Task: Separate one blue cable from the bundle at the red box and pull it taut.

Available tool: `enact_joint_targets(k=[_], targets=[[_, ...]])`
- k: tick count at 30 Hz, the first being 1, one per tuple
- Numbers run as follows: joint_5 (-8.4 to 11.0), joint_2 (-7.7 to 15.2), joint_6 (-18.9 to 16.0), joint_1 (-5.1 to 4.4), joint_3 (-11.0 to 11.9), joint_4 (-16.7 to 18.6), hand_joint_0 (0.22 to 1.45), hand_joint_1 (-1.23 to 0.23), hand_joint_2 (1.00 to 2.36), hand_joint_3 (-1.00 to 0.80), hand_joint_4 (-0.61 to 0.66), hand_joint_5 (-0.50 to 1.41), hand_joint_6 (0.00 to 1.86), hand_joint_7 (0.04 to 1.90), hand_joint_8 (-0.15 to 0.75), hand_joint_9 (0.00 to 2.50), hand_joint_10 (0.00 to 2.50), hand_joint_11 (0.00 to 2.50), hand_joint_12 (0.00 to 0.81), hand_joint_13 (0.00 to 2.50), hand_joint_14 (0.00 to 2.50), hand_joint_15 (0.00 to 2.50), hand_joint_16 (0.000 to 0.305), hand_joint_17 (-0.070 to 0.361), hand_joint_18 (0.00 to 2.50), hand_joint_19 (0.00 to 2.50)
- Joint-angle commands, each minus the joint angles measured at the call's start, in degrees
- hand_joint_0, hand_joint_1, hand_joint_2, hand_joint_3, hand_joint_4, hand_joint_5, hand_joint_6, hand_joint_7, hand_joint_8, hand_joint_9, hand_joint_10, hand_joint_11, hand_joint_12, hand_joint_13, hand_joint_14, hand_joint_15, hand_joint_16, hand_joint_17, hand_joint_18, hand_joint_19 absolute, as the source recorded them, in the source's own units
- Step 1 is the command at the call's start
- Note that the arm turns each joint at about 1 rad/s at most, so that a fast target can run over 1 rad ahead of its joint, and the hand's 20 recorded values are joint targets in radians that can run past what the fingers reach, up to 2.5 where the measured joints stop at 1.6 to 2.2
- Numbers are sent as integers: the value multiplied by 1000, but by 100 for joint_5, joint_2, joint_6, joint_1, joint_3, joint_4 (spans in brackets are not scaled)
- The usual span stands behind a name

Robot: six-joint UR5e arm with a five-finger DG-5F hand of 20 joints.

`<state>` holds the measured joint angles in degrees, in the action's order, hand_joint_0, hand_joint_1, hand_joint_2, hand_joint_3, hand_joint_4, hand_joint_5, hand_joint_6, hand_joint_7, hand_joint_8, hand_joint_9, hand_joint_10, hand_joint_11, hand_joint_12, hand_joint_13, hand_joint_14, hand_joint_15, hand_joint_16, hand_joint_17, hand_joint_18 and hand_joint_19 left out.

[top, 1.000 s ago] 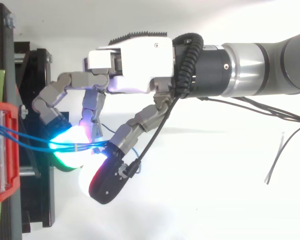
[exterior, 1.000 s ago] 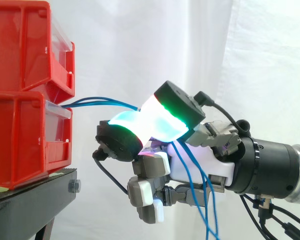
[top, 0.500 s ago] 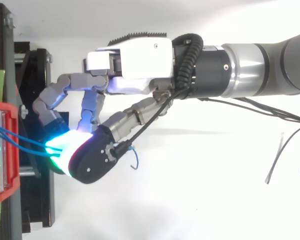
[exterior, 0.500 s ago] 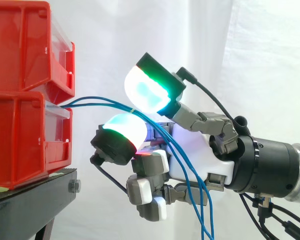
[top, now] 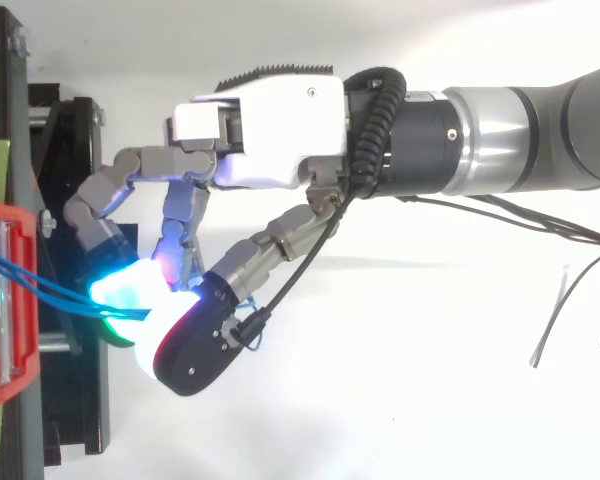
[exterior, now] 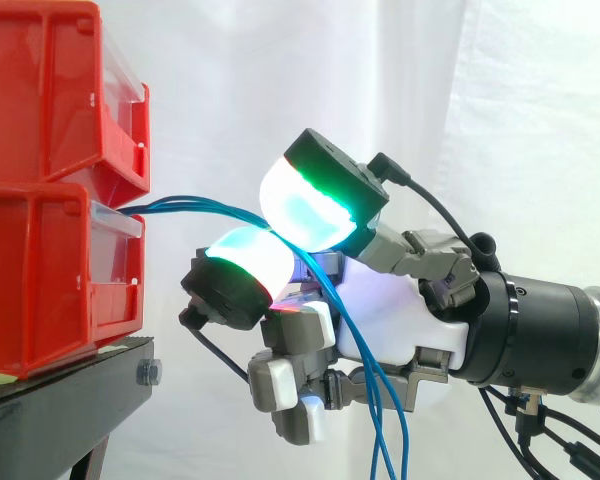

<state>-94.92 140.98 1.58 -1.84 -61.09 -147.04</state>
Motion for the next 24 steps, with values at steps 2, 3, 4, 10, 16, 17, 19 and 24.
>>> enact_joint_targets(k=[2, 3, 4, 10, 16, 17, 19, 24], targets=[[0, 0, 0, 0, 1, 0, 806, -942, 1000, -500, 76, -169, 888, 1498, 360, 1128, 21, 802, 353, 1109, 18, 493, 45, 100, 1086, 592], [0, 0, 0, 0, 1, 0, 802, -947, 1000, -500, 79, -169, 889, 1488, 360, 1129, 21, 796, 355, 1109, 19, 495, 44, 100, 1089, 586], [0, 0, 0, 0, 1, 0, 799, -945, 1000, -500, 81, -168, 889, 1482, 359, 1130, 21, 790, 353, 1112, 18, 491, 44, 100, 1090, 584], [0, 0, 0, 0, -8, 0, 761, -952, 1000, -500, 112, -161, 888, 1491, 360, 1138, 22, 808, 355, 1114, 18, 491, 44, 99, 1097, 574], [0, 0, 0, 0, 1, 0, 732, -994, 1000, -500, 128, -150, 888, 1507, 358, 1141, 22, 808, 349, 1105, 18, 492, 44, 99, 1091, 573], [0, 0, 0, 0, 1, 0, 728, -1001, 1000, -500, 134, -149, 889, 1500, 357, 1140, 21, 811, 350, 1104, 20, 491, 44, 99, 1091, 573], [0, 0, 0, 0, -8, -9, 718, -1013, 1000, -500, 141, -145, 889, 1496, 356, 1146, 22, 822, 349, 1103, 20, 495, 44, 99, 1089, 574], [0, 0, 0, 0, 1, -36, 695, -1012, 1000, -500, 162, -137, 887, 1553, 359, 1167, 19, 813, 350, 1108, 20, 501, 44, 98, 1090, 591]])
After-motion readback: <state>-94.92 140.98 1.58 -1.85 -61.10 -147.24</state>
